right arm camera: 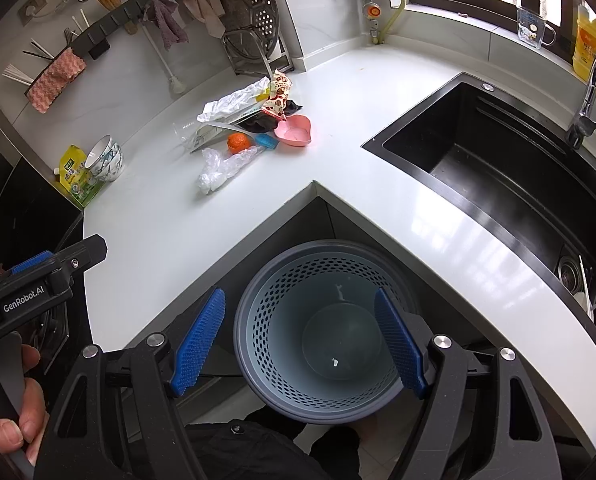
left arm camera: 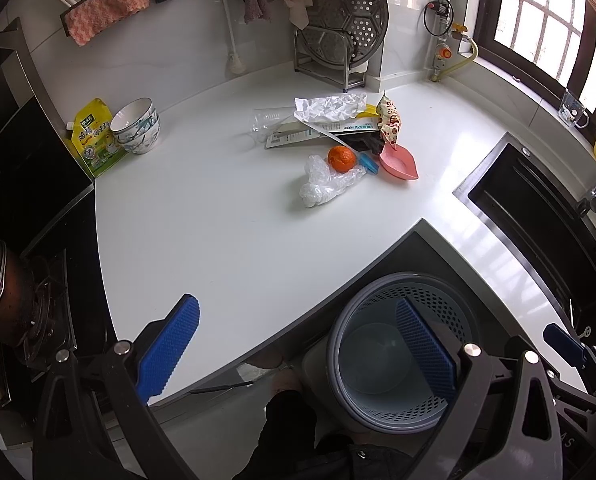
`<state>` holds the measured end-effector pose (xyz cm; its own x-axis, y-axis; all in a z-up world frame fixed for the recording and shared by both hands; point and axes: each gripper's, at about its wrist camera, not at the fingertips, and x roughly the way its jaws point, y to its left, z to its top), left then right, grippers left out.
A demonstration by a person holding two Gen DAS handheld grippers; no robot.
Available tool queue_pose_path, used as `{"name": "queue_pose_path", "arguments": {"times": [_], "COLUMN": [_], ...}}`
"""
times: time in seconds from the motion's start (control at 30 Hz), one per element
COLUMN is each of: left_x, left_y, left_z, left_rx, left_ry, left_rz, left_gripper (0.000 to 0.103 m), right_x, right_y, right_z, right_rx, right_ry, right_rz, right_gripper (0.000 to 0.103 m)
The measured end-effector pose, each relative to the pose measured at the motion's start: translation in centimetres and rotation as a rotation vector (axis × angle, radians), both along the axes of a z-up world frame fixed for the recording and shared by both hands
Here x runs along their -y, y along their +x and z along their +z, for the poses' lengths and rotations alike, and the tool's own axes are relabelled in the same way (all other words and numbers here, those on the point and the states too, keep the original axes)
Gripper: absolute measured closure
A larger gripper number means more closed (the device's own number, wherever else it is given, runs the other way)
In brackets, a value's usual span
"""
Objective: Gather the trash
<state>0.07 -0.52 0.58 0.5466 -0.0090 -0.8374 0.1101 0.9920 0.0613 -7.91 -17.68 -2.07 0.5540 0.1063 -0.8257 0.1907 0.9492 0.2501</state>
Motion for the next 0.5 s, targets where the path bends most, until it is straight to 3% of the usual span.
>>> {"name": "queue_pose_path", "arguments": {"times": [0.2,0.5], "left_x": [0.0,-2.3], "left_y": [0.4,4.6], "left_z": [-0.2,-0.5], "left_rx": [-0.001,-0.007], "left_ry": [0.011,0.003], "left_rz": [0.006,0.023], "left_gripper": [0.006,0.006], "right_x": [0.0,0.1], "right_y": [0.2,3.2], "right_z": [-0.4,-1.5], "right_rx": [-0.002,-0.003], "right_ry": [0.009,0.016], "right_rz": [-0.006,-0.034], "right_gripper": [0.029,0.029]}}
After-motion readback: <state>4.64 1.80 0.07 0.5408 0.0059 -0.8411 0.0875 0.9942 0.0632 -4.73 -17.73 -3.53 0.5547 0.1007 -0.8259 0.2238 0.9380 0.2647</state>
